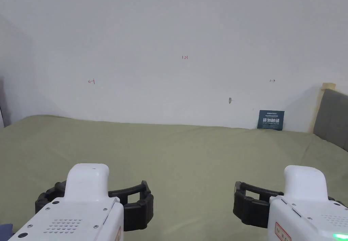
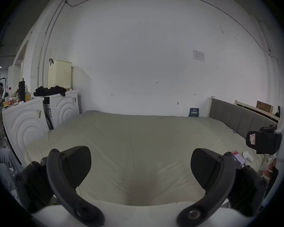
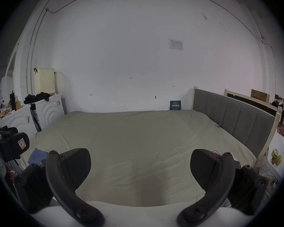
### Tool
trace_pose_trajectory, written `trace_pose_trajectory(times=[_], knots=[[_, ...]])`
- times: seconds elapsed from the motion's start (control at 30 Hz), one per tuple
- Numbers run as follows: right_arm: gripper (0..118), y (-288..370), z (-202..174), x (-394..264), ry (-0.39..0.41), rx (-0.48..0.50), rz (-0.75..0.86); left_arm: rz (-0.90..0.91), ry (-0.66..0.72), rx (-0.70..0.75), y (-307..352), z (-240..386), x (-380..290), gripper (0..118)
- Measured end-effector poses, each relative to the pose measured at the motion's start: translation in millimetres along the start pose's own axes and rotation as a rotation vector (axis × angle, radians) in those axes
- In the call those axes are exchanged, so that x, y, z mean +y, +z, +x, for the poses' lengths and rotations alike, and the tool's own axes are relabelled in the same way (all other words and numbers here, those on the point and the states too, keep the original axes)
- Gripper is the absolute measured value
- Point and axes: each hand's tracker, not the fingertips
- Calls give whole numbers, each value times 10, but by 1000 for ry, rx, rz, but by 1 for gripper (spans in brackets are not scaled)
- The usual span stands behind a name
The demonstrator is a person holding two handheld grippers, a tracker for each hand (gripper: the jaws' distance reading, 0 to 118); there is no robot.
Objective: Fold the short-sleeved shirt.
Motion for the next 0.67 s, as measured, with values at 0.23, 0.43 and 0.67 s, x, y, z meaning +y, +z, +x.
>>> trace_pose_trajectory(times=[0.23,0.43,0.67], knots=[[118,-23,-13,-6,-7,5,-20,-1,0,-7,-10,6,7,118],[118,-51,14,10,-43,39,-46,-14,-3,-9,-45,1,-7,118],[118,-50,4,-11,-18,85,-41,-17,-5,-7,-52,-11,0,118]])
